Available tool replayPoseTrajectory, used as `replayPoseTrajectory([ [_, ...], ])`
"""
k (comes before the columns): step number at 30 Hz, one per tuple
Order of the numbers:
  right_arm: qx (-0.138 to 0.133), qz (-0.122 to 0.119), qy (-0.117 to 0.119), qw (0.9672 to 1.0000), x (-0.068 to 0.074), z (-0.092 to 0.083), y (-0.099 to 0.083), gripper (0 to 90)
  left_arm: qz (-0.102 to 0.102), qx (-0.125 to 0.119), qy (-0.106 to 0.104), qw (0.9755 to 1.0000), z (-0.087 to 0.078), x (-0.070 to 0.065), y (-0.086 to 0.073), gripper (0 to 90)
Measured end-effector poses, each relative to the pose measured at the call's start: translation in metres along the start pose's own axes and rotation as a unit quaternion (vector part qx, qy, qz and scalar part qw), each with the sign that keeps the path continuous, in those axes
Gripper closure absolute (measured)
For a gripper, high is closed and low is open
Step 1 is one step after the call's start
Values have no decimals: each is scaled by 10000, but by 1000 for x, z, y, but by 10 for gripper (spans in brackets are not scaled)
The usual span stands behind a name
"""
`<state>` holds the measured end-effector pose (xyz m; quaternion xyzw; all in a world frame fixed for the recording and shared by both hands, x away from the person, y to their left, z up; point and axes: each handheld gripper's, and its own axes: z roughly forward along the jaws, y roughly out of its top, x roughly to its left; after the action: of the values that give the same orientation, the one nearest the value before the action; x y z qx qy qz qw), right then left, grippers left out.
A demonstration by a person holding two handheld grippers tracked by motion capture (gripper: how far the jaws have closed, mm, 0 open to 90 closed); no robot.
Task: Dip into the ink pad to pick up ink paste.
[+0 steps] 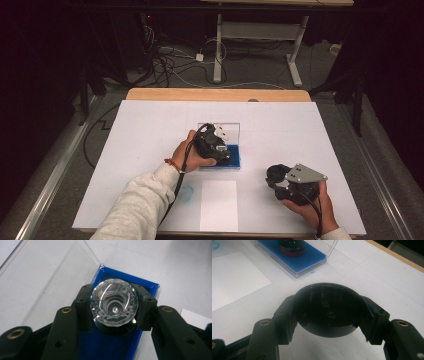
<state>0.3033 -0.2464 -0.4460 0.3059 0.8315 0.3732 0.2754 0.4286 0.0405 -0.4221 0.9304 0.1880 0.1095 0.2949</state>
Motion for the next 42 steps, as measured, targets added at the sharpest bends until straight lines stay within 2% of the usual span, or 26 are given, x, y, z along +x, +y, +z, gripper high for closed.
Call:
replayPoseTrajectory([
  [2,-6,9,3,10000,0,0,0,385,-51,-88,-18,9999,-4,2,-2,547],
  [7,-22,15,-6,10000,0,-1,0,385,-40,-386,202,9990,-21,1,-6,547],
  [11,-39,19,-14,10000,0,-1,0,385,-75,-746,213,9970,-41,1,-10,547],
  [13,-46,28,-32,10000,0,-1,0,385,-40,-849,275,9960,-51,0,-14,547],
  [17,-78,46,-43,9999,-1,-2,0,385,-95,-1095,271,9936,-66,1,-23,547],
  [20,-84,43,-37,9999,-1,-2,1,385,-72,-1101,396,9931,-71,1,-28,547],
  [29,-144,15,1,9999,-1,-4,1,385,-226,-1250,535,9905,-88,7,-48,547],
  [38,-202,-8,20,9998,-2,-4,3,386,-292,-1398,584,9880,-109,4,-62,547],
  [42,-186,-9,15,9998,-3,-3,3,386,-255,-1427,568,9878,-114,2,-68,547],
])
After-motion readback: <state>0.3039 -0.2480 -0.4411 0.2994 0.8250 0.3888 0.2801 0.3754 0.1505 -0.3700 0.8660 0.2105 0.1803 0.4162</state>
